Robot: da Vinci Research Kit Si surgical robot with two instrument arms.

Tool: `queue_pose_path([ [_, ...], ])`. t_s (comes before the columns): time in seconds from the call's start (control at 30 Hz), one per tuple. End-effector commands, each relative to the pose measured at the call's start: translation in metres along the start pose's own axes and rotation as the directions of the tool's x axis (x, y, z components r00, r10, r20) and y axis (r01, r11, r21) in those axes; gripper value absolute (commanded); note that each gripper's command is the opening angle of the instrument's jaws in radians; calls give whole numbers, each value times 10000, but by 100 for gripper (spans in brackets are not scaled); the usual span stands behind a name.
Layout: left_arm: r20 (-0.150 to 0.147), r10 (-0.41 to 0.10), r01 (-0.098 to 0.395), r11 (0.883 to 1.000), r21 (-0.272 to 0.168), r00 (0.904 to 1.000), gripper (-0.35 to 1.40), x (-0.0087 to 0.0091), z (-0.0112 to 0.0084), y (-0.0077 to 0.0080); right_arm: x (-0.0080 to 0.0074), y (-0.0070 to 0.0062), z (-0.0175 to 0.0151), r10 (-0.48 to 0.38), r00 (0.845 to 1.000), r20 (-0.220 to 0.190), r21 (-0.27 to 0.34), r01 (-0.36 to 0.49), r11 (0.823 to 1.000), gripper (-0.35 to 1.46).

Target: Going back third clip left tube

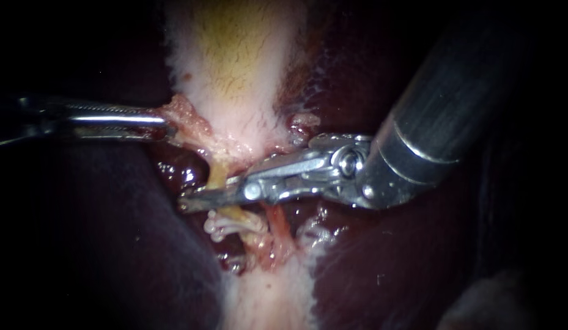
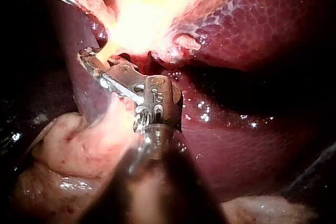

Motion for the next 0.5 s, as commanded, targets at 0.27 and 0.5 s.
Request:
queue_pose_path([
  [0.27,0,7,-7,10000,-9,10000,-35,0,-1,0,-15,10,22,-182,9980,-611,1147,251,9931,44],
  [0.5,0,9,-9,10000,-9,10000,-35,-1,-2,0,-28,19,34,-477,9970,-607,1079,541,9927,48],
])
